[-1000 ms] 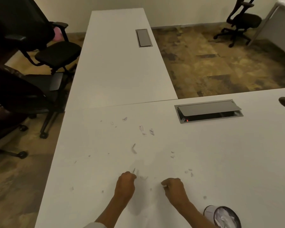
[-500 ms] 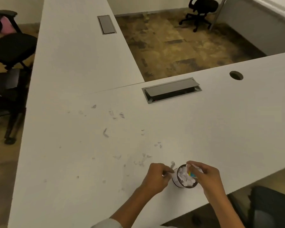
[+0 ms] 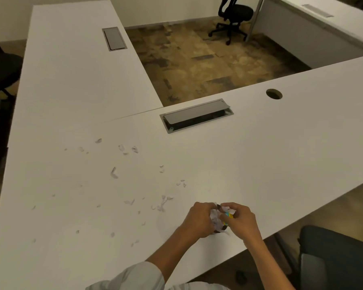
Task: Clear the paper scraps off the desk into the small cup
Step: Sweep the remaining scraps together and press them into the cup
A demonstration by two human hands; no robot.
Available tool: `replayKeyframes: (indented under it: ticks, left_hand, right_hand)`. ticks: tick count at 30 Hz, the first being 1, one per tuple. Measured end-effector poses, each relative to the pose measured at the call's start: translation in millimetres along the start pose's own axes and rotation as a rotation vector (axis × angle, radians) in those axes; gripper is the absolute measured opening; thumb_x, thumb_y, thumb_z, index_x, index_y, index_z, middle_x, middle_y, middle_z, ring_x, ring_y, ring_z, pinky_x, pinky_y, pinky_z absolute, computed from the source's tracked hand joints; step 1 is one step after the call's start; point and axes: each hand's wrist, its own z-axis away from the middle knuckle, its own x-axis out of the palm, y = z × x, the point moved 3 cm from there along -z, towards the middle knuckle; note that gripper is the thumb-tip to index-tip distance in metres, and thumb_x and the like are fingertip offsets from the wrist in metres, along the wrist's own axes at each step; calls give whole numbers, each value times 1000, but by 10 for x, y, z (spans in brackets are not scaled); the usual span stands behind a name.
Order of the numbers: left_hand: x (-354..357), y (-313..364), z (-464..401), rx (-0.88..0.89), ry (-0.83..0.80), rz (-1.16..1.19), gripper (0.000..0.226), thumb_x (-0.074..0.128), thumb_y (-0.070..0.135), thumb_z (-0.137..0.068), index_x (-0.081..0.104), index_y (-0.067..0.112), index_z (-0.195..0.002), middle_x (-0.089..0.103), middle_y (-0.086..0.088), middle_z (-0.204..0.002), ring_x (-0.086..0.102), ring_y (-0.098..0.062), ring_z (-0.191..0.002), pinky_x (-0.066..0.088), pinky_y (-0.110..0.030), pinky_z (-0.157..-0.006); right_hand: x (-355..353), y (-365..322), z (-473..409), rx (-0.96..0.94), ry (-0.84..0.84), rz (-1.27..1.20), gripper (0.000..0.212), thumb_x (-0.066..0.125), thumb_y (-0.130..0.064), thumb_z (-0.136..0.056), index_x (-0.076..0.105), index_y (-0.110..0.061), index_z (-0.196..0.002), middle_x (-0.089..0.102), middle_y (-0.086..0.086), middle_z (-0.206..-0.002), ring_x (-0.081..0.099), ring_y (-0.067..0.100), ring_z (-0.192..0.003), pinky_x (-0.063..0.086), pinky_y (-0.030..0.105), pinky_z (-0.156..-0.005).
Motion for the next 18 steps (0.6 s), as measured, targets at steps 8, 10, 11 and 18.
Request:
replayKeyframes:
  ticks: [8,10,11,18]
  left_hand:
    - [-137,-65,52,-42,50,-3,40,64,21,-64,59,15,-103,66,-8,-96,66,-24,-81,58,-39,-73]
    - [-147,-107,54,-44,77,16,33,66,16,-66,59,16,-99,66,-5,-93,66,-21,-81,59,-41,-70]
    - [-146,-126,50,-41,87,29,31,67,14,-67,59,16,-97,66,-4,-93,66,-20,-81,59,-40,-69]
    - [-154,-135,61,70,149,-79,39,64,17,-76,58,14,-114,61,-3,-113,57,-19,-104,52,-36,-87]
  right_hand:
    - [6,-27,50,-87,-53,192,40,75,-15,-79,62,-19,-118,67,-4,-103,62,5,-84,45,1,-65]
    - [-15,-5,65,-77,-78,191,49,76,-14,-79,59,-17,-124,65,0,-116,61,6,-98,46,9,-80]
    - [-31,5,76,-68,-89,193,53,77,-15,-78,58,-17,-127,63,0,-121,59,5,-103,45,13,-85]
    - [-220,24,225,-81,33,231,47,73,-10,-80,60,-17,-124,64,2,-120,60,8,-101,47,19,-86]
